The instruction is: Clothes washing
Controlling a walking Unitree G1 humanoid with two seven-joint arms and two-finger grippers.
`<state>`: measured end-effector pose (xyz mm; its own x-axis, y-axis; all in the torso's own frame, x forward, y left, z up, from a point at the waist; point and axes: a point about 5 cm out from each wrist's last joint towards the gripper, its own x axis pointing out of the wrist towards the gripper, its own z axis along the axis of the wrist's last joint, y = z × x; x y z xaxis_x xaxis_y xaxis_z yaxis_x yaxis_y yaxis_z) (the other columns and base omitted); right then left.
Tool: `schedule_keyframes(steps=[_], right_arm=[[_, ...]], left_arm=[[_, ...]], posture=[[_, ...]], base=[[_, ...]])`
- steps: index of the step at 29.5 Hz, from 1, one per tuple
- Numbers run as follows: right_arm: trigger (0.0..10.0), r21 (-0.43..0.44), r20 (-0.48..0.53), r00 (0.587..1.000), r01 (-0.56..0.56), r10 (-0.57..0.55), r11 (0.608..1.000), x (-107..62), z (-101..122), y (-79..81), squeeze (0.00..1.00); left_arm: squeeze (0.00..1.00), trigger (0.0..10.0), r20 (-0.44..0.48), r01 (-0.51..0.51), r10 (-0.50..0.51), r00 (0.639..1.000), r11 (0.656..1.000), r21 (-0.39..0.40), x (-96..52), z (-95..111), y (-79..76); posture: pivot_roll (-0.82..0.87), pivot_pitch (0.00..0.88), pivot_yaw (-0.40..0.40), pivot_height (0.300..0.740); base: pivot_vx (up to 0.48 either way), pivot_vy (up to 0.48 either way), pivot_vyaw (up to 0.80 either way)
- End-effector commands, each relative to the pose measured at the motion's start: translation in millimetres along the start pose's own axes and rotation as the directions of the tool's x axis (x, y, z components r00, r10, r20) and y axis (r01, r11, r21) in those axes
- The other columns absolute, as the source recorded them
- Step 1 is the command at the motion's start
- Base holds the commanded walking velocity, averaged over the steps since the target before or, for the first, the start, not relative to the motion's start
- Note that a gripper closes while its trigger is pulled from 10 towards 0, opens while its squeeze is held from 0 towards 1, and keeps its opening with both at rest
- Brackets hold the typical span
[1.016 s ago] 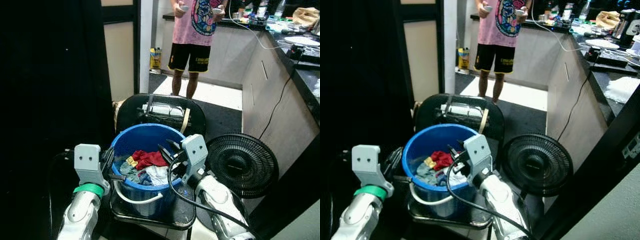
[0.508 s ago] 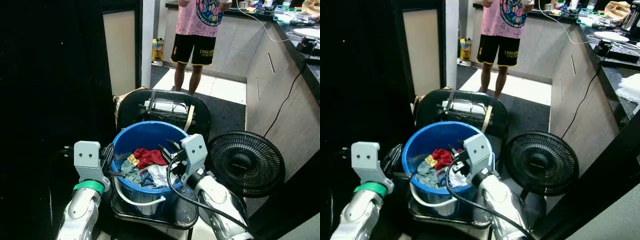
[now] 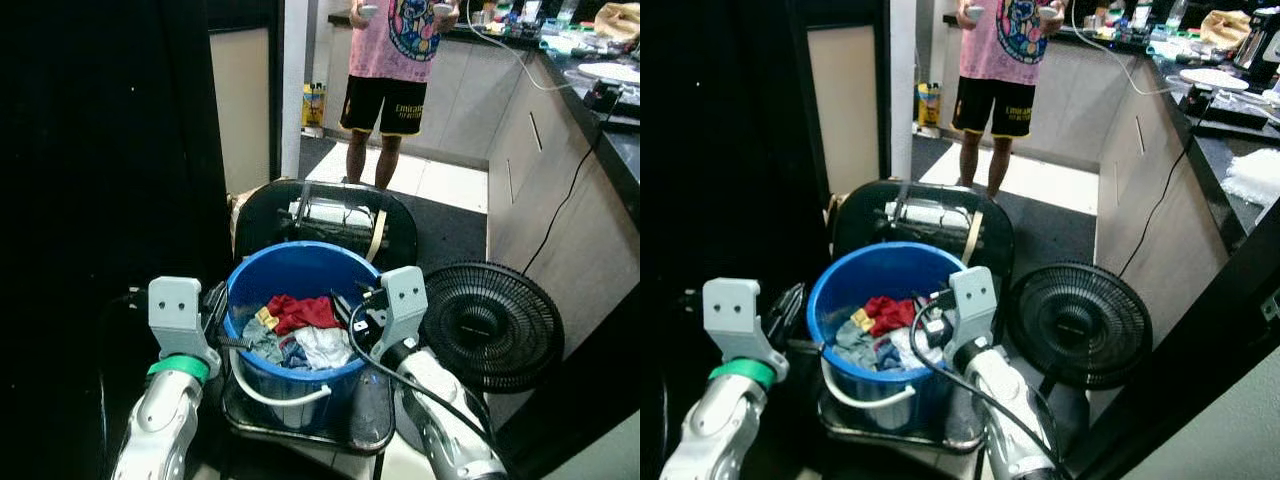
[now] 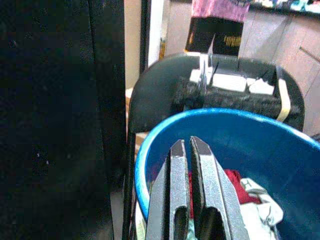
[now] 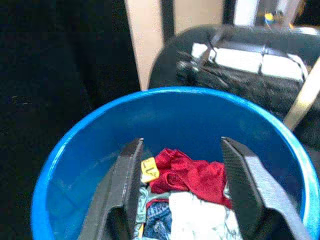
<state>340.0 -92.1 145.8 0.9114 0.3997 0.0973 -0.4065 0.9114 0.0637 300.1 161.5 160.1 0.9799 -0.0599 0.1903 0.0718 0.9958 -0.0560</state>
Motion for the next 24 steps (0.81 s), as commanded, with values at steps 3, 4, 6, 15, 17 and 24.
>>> schedule_keyframes(steps=[3,4,6,15,17,24], right_arm=[[10.0,0.027,-0.039,0.998,0.054,-0.053,0.998,13.5,0,-12.3,1.00],[10.0,0.023,-0.045,0.997,0.061,-0.060,0.998,17.4,1,-13.5,1.00],[10.0,0.024,-0.066,0.995,0.080,-0.078,0.997,24.3,3,-15.5,1.00],[10.0,0.125,-0.127,0.989,0.091,-0.075,0.988,54.3,19,-13.3,0.00],[10.0,0.140,-0.129,0.989,0.086,-0.067,0.986,58.3,22,-11.2,0.00],[10.0,0.276,-0.109,0.991,0.108,-0.081,0.955,77.1,50,-4.9,0.00]], left_arm=[[0.00,10.0,-0.014,0.015,-0.015,1.000,1.000,0.014,5.9,0,3.1],[0.00,10.0,-0.015,0.020,-0.019,1.000,1.000,0.018,6.9,0,4.2],[0.00,10.0,-0.021,0.025,-0.025,0.999,0.999,0.025,7.8,1,5.9],[0.00,10.0,-0.043,0.049,-0.047,0.998,0.998,0.039,5.1,2,9.4],[0.00,10.0,-0.046,0.050,-0.048,0.998,0.998,0.040,3.5,3,9.8],[0.00,10.0,-0.080,0.047,-0.044,0.996,0.998,0.036,-5.1,9,15.7]], posture=[[-0.02,0.101,0.020,0.740],[-0.02,0.101,0.020,0.740],[-0.02,0.121,0.030,0.740],[-0.01,0.197,0.036,0.740],[0.00,0.223,0.037,0.740],[0.03,0.326,0.061,0.740]], base=[[0.000,0.000,0.00],[0.000,0.000,0.00],[0.000,0.000,0.00],[0.000,0.000,0.00],[0.000,0.000,0.00],[0.000,0.000,0.00]])
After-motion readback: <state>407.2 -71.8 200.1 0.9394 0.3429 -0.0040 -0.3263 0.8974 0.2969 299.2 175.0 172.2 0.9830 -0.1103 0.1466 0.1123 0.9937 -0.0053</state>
